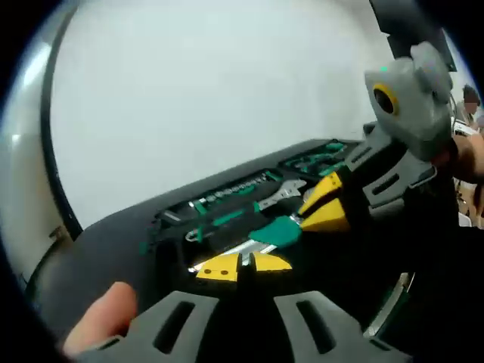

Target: Pick up the tools and put them into their designated positions in the toolbox.

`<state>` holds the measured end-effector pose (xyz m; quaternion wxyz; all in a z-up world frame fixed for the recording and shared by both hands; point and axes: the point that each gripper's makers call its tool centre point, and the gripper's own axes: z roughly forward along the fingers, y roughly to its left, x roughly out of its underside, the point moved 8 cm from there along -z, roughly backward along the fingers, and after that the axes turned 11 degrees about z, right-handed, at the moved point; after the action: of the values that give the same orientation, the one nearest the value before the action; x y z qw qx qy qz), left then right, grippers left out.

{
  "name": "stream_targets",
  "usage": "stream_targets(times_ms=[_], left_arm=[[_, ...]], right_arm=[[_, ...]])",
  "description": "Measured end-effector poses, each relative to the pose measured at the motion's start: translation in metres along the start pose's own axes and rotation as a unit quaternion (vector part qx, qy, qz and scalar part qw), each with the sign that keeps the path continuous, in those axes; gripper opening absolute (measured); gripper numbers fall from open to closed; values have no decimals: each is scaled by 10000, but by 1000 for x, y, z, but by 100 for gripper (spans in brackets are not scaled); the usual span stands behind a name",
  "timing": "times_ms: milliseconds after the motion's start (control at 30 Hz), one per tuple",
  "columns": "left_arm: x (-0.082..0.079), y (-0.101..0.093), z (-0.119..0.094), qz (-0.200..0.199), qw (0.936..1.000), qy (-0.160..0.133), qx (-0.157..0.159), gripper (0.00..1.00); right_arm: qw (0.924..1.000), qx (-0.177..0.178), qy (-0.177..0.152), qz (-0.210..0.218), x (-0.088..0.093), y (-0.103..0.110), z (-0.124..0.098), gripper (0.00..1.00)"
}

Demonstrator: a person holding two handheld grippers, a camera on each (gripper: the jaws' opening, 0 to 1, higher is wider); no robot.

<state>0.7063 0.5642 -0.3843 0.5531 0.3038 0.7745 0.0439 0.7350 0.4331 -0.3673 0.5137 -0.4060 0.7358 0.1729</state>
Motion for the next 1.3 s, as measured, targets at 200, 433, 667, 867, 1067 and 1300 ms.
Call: stream_targets(times_ms=[200, 433, 667, 867, 1067, 1300], left_arm=[[-12, 8, 3, -50, 9997, -181, -159, 2], [-7, 2, 17, 109, 9997, -147, 144, 1], [-16, 10, 9, -352, 9993, 126, 16, 1], [-17, -5, 28, -166, 9987, 98, 481, 0], [-20, -8, 24, 373, 9982, 142, 455, 0], [-21, -11, 32, 559, 9973, 63, 477, 0]], right_arm=[[9998, -91, -114, 127, 1, 0, -1, 4], [9979, -356, 53, -543, 10, 1, 10, 3], [9959, -718, -243, 492, -14, -13, 4, 2], [9937, -1056, 351, 83, -7, 0, 26, 0], [9907, -1143, 632, -371, -7, -5, 25, 0], [9860, -828, 788, -1216, -7, -3, 36, 0]])
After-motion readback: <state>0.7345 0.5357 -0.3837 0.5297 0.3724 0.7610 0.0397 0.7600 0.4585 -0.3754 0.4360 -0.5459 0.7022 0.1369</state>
